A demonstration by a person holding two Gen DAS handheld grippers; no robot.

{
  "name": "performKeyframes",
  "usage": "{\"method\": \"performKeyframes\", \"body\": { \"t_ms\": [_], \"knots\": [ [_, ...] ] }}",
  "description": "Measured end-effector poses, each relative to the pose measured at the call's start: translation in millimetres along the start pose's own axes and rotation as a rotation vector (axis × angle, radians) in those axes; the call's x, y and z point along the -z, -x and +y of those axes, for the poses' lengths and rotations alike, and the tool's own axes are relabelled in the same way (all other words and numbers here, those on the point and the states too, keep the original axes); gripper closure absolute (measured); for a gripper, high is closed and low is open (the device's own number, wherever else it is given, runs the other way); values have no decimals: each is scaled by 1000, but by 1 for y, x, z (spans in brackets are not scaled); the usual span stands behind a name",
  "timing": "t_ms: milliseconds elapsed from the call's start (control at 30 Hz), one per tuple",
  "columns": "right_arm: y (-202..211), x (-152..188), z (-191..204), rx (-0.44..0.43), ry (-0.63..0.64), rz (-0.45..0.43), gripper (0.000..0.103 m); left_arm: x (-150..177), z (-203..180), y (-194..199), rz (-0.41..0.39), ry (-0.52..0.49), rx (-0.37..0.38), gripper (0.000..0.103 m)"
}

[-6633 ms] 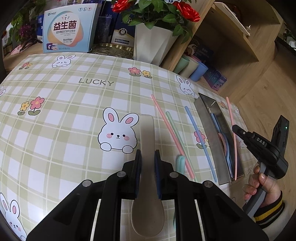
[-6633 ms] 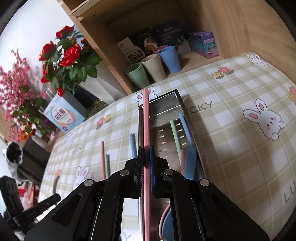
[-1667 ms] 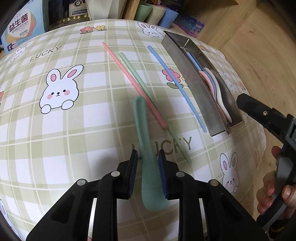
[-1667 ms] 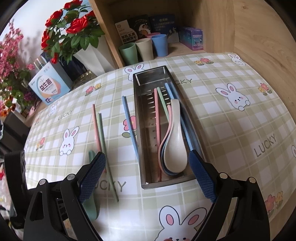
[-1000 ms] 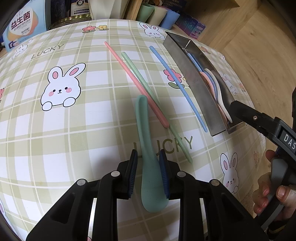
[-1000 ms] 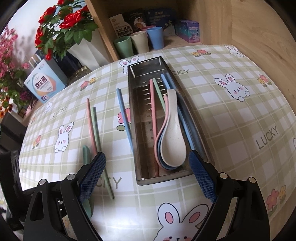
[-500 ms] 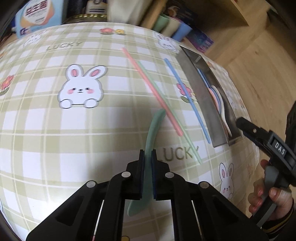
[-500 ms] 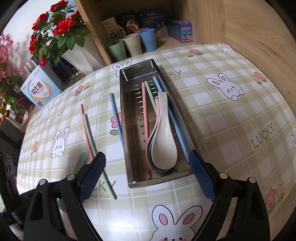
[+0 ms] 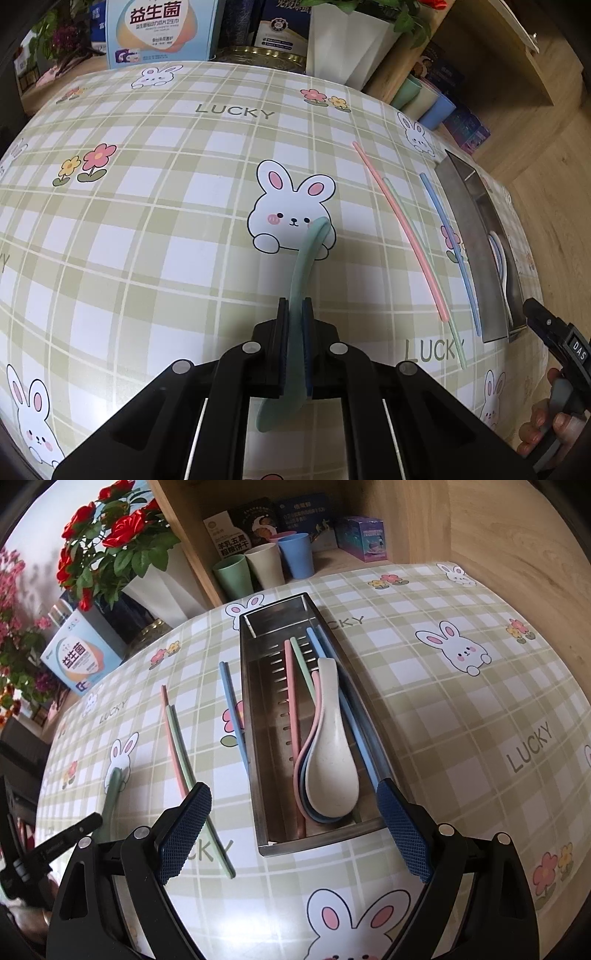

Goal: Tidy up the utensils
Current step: 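Lift the mint green spoon off the table with the left tool, then close the right tool on the green chopstick lying on the cloth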

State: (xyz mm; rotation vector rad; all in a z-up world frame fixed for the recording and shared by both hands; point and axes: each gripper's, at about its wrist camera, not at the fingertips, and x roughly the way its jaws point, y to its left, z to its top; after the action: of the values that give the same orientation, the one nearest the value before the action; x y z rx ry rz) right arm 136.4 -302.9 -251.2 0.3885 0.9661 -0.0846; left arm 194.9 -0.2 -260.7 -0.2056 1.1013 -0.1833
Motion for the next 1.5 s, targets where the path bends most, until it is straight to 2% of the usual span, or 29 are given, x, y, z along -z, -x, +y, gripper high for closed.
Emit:
{"method": "performKeyframes", "body": {
  "t_ms": [300,767,900,1067,1267,1400,1500],
  "knots": [
    [3,4,-8,-12,-23,-21,15,15,-30,-6,42,-88,60,96],
    [0,7,-4,-26,-14,-8,15,20,-37,-7,72,-106,98,95],
    [-1,7,-4,-24,-16,-7,15,18,-36,-6,78,-105,121,85],
    [-2,6,-5,-24,-21,-6,15,15,-35,-5,75,-111,131,85],
    [-2,6,-6,-35,-26,-2,15,10,-37,1,47,-153,124,79],
    [-2,6,-6,-41,-25,-2,15,11,-43,-7,76,-203,130,72],
    [-1,6,-5,-43,-20,-4,15,14,-47,-14,81,-230,107,72]
  ]
}}
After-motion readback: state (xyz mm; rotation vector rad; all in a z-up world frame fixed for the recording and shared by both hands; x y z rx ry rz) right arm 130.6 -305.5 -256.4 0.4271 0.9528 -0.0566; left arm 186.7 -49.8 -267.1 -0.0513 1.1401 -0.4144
